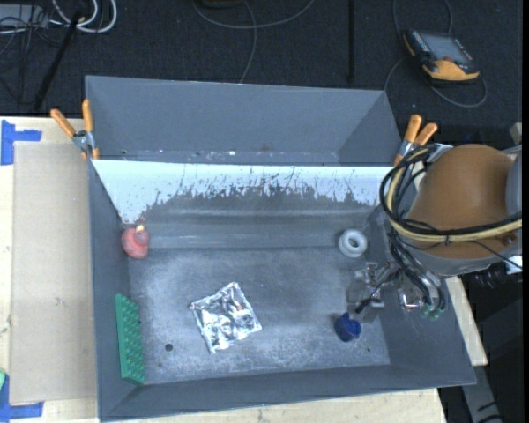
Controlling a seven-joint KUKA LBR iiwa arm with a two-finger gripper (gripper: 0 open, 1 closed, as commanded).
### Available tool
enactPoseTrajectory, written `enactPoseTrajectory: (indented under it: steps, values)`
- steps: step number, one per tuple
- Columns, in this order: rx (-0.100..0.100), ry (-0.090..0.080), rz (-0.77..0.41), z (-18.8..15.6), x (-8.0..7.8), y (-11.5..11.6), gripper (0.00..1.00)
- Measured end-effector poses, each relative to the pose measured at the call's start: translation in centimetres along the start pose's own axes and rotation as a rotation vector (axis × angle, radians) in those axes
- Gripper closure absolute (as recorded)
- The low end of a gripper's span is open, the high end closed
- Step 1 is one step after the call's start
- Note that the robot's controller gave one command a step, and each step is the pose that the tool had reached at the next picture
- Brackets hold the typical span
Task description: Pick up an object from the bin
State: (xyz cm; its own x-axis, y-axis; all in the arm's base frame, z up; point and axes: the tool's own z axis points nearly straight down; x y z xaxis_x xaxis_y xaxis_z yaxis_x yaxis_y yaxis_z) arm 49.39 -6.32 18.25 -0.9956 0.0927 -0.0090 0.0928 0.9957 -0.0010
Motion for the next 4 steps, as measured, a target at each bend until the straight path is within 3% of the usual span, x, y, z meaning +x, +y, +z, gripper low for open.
enactPoseTrajectory:
  steps: [1,2,3,4]
  values:
    - [-0.001,-0.001,0.008,-9.7,-1.9,-0.4,1.00]
    - [-0.002,0.018,-0.058,5.3,-1.1,-0.1,1.00]
    - [-0.002,0.010,-0.057,4.9,-1.3,-0.1,0.00]
    - [-0.003,0.001,-0.262,-4.7,-4.2,3.8,0.00]
